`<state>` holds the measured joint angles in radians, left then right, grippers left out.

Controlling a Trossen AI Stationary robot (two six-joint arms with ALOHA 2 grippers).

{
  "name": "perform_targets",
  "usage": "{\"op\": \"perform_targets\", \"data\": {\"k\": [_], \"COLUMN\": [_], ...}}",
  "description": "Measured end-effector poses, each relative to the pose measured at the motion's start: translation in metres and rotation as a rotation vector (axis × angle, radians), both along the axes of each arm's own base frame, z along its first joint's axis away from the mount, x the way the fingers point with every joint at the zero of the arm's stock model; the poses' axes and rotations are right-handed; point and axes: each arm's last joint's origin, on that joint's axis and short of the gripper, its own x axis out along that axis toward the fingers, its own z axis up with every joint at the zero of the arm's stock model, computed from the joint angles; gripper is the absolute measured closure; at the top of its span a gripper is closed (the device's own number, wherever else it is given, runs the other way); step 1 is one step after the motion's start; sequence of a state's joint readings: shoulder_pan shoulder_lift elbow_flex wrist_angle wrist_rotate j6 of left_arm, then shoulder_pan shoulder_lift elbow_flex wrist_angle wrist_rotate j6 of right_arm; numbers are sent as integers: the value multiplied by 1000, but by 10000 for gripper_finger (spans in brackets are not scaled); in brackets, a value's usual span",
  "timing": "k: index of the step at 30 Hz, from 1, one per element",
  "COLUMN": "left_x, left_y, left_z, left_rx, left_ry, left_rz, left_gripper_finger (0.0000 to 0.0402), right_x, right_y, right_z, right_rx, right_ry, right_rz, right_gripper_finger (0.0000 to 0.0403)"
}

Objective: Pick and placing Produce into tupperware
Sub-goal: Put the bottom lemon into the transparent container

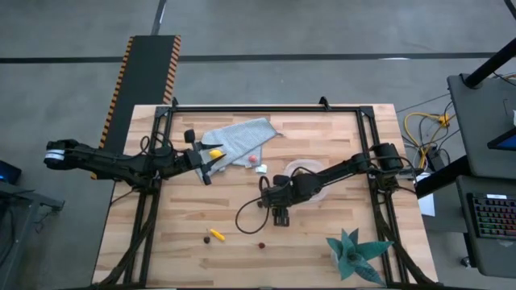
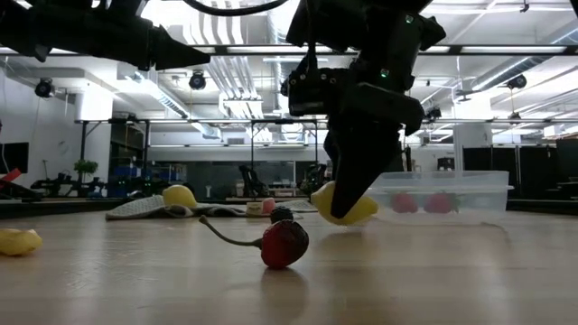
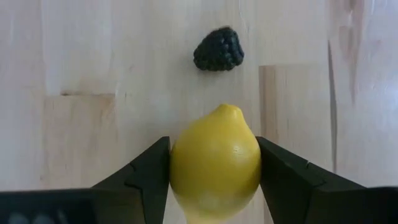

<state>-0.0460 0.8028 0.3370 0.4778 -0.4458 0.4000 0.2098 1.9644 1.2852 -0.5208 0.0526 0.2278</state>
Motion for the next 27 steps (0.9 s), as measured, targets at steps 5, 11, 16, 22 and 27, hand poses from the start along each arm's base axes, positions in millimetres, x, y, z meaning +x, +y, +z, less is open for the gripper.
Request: {"op": "perform_targets", "data": {"k": [5, 11, 16, 22, 27], "left_x": [0, 0, 0, 0, 0], "left_y": [0, 0, 0, 0, 0], "left_z": [0, 0, 0, 0, 0], "left_rx": [0, 0, 0, 0, 0], "left_ry": [0, 0, -1, 0, 0], "left_rz": [0, 0, 0, 0, 0], "left_gripper_finger": [265, 265, 265, 265, 265], "right_x": [3, 9, 11, 5, -12], "right_y": [2, 5, 4, -1, -8], "right_z": [5, 17, 40, 73, 99], "right_rx": [1, -3, -59, -176, -274], "right_ry": [-16, -46, -56, -56, -47], "right_rz": [14, 25, 28, 0, -46], "right_gripper_finger": [209, 210, 210, 210, 210]}}
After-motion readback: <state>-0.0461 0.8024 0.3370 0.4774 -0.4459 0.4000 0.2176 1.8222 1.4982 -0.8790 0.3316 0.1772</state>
